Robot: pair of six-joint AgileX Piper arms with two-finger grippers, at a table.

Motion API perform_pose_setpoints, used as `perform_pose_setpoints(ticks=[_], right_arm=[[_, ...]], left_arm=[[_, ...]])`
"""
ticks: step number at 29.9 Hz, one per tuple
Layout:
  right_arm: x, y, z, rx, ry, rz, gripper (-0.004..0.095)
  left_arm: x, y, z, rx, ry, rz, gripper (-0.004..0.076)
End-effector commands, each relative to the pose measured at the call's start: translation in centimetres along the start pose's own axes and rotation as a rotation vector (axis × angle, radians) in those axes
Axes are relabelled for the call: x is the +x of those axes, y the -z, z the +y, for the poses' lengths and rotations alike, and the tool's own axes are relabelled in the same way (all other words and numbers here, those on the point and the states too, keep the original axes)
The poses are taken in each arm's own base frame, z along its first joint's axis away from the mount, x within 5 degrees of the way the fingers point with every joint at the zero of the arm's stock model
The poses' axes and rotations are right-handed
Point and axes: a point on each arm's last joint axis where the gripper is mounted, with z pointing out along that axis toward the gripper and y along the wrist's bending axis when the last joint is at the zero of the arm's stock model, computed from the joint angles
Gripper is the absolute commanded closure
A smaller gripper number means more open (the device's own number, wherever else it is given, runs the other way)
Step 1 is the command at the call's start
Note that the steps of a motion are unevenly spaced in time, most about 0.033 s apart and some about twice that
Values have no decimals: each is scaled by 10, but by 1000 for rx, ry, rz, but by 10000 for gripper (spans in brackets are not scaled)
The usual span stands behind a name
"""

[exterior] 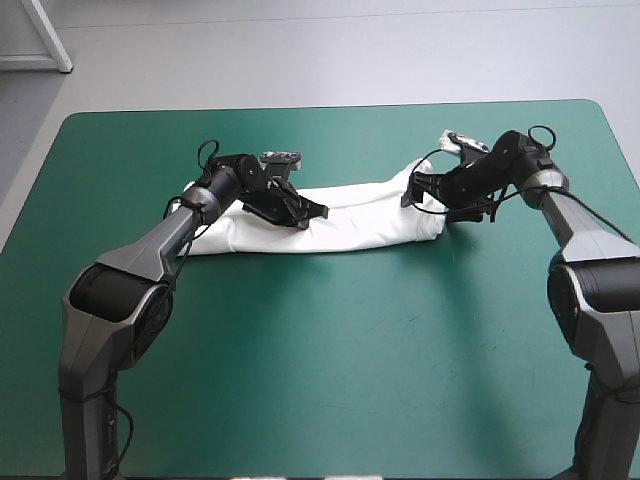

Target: Fold the cloth

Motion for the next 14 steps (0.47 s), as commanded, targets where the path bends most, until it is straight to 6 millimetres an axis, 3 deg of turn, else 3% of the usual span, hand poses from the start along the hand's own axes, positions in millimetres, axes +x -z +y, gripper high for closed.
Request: perform_pose_setpoints(ticks=[1,5,11,14], right_arm=[[0,9,26,-38,50,-36,58],[-1,7,27,-24,41,-56,287],[-8,9,27,-3,48,-124,929],[-13,17,35,-24,59,-141,919]], left_arm=[[1,1,-6,1,-8,3,733],[1,1,-6,2,-4,11,733],[1,1,-6,2,-4,13,733],[2,0,-5,2,-4,15,733]])
